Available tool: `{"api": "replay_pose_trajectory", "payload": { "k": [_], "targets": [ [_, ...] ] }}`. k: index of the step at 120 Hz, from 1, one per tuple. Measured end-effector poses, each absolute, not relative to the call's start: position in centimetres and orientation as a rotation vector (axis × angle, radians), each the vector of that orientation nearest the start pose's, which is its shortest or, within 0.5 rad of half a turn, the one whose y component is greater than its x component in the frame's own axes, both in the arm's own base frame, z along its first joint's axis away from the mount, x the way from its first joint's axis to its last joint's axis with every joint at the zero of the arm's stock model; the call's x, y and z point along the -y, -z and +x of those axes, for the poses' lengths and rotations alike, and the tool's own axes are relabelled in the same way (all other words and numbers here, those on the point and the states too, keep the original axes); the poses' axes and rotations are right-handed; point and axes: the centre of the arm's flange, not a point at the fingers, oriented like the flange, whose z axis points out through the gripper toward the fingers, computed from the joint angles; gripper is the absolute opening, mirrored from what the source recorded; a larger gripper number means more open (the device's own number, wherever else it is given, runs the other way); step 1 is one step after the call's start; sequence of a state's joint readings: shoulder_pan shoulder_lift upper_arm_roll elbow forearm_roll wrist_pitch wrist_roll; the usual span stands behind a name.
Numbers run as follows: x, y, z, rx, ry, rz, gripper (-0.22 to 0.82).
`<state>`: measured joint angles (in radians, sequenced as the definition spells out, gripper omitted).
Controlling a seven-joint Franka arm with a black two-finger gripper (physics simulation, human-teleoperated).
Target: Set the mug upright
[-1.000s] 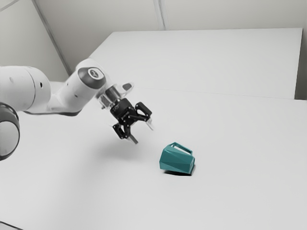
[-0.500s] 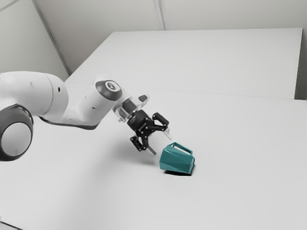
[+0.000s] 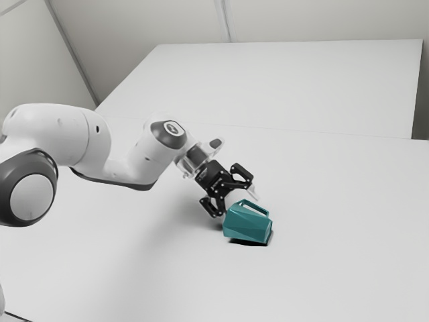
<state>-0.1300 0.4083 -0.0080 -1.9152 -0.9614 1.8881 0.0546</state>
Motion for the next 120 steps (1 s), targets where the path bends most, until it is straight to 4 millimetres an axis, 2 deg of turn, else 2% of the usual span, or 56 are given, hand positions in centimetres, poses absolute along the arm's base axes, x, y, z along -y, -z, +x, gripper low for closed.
{"api": "replay_pose_trajectory", "payload": {
  "k": [6, 22, 33, 62, 88, 108, 120],
  "targets": [
    [14.3, -27.8, 58.2, -0.383, 0.519, 2.251, 0.5],
    [14.3, -27.7, 58.3, -0.379, 0.505, 2.271, 0.17],
    [14.2, -27.5, 58.4, -0.384, 0.499, 2.28, 0.03],
    [15.2, -29.6, 59.6, -0.333, 0.443, 2.326, -0.13],
    [16.7, -31.9, 59.6, -0.265, 0.415, 2.399, -0.16],
    [16.9, -36.9, 59.1, -0.155, 0.3, 2.567, -0.17],
    [16.2, -39.5, 58.9, -0.076, 0.202, 2.723, -0.18]
  ]
}}
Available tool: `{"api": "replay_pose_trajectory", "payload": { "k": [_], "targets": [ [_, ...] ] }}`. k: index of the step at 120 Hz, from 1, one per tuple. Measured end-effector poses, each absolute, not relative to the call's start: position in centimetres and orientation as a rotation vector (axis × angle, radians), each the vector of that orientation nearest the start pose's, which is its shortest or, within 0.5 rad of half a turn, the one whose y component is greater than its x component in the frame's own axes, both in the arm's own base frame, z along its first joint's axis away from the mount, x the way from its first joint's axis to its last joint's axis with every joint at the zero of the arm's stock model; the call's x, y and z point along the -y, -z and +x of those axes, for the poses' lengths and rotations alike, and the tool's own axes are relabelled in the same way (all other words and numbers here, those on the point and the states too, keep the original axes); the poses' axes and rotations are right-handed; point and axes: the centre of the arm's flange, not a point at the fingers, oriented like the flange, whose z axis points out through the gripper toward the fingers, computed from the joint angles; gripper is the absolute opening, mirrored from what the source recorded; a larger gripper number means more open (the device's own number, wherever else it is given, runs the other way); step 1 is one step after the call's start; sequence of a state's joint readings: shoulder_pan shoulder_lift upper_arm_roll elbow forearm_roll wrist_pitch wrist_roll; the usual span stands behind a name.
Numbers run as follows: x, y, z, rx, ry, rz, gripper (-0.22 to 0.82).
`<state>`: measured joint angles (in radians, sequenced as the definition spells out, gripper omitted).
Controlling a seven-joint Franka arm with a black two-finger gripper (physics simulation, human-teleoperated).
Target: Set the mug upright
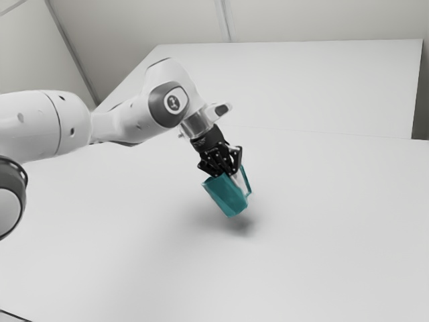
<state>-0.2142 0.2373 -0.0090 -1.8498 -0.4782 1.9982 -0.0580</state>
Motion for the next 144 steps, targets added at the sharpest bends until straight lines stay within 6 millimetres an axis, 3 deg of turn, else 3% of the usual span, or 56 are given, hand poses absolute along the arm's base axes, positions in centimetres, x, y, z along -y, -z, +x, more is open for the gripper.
{"api": "replay_pose_trajectory", "payload": {
  "k": [20, 52, 65, 81, 144],
  "targets": [
    [14.3, -42.3, 58.6, -0.038, -0.07, -3.327, -0.18],
    [8.6, -43.4, 57.6, -0.021, 0.046, -3.128, -0.18],
    [6.4, -42.6, 57.0, 0.016, 0.049, -3.107, -0.18],
    [5.4, -41.7, 55.5, 0.037, 0.058, -3.103, -0.18],
    [5.1, -36.9, 53.3, 0.12, 0.046, -3.141, -0.18]
  ]
}}
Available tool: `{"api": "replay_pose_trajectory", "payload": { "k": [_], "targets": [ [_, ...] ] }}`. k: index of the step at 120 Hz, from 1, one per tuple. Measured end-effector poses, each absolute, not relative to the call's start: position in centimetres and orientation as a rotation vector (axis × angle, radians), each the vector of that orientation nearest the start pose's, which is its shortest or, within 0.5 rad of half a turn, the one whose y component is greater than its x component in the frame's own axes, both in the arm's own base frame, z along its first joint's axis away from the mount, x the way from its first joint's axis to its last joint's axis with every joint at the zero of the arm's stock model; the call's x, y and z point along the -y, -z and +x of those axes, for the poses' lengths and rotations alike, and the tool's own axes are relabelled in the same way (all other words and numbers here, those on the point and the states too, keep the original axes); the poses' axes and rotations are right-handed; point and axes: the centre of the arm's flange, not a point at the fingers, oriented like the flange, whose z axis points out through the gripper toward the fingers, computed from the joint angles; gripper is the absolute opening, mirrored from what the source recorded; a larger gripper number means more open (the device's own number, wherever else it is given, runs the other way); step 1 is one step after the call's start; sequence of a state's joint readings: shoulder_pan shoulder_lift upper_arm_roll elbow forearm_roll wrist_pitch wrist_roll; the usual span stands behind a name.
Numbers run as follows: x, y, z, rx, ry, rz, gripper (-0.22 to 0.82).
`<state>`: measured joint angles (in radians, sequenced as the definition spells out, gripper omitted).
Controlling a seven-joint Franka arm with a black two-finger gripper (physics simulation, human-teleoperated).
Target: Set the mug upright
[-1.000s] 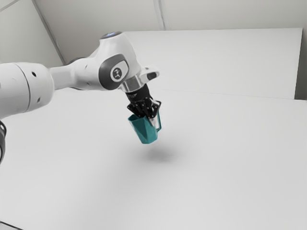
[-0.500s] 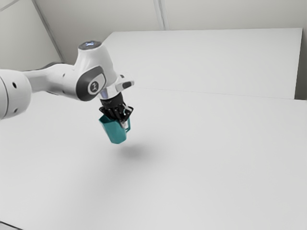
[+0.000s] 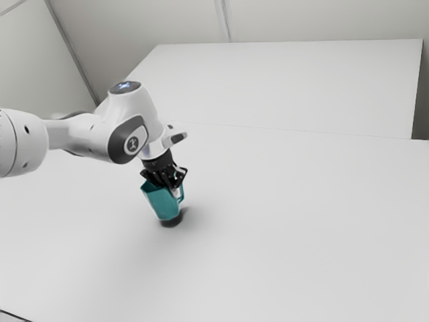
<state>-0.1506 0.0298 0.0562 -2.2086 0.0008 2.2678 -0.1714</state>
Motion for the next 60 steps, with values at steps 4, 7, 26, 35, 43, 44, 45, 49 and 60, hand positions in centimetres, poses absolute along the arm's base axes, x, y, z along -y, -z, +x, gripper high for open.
{"api": "replay_pose_trajectory", "payload": {
  "k": [4, 7, 26, 35, 43, 44, 45, 49, 60],
  "targets": [
    [5.2, -36.6, 53.3, 0.12, 0.046, -3.141, -0.18],
    [5.2, -36.5, 53.3, 0.12, 0.047, -3.142, -0.18],
    [5.8, -35.3, 53.4, 0.113, 0.052, -3.143, -0.18],
    [5.9, -35.0, 53.5, 0.114, 0.06, -3.143, -0.18],
    [5.8, -34.8, 53.6, 0.12, 0.064, -3.143, -0.18],
    [5.8, -34.7, 53.6, 0.12, 0.064, -3.143, -0.18],
    [5.8, -34.7, 53.6, 0.121, 0.065, -3.143, -0.18],
    [5.8, -34.7, 53.6, 0.123, 0.068, -3.143, -0.14],
    [5.7, -34.9, 53.6, 0.123, 0.073, -3.145, 0.07]
  ]
}}
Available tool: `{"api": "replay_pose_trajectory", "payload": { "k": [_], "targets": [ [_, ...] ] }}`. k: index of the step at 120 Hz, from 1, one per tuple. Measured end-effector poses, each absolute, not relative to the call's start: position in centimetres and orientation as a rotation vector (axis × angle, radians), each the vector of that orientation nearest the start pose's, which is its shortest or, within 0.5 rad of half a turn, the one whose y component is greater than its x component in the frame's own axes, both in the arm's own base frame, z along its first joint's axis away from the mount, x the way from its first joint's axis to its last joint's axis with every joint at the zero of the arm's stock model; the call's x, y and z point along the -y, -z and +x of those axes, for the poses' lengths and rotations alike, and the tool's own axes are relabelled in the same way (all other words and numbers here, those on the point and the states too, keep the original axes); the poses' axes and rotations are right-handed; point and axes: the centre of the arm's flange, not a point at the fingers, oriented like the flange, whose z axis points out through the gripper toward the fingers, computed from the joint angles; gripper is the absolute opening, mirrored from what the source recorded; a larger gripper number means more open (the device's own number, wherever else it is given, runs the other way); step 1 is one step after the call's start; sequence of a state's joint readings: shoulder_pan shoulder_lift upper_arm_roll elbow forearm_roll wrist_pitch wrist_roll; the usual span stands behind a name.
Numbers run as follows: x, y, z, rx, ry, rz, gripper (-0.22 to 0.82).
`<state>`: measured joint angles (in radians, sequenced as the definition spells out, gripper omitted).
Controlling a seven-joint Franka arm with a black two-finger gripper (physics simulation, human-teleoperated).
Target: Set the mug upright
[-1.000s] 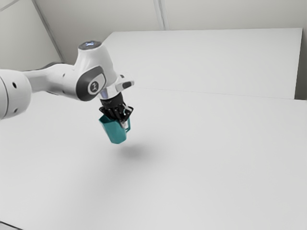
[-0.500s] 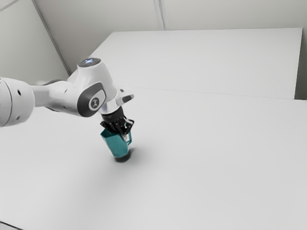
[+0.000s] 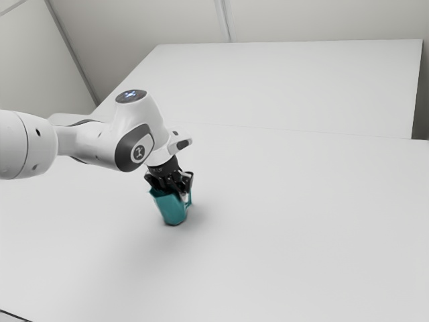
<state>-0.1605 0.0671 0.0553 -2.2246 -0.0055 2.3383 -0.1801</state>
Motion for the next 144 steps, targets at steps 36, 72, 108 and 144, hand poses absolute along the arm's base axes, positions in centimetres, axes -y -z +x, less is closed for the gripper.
{"api": "replay_pose_trajectory", "payload": {
  "k": [36, 72, 108, 144],
  "targets": [
    [5.7, -36.1, 53.5, 0.114, 0.105, -3.15, 0.47],
    [5.9, -40.4, 52.8, 0.1, 0.17, -3.159, 0.57],
    [6.8, -47.3, 54.5, 0.056, 0.239, -3.156, 0.6],
    [6.4, -55.2, 56.5, 0.043, 0.284, -3.125, 0.6]
  ]
}}
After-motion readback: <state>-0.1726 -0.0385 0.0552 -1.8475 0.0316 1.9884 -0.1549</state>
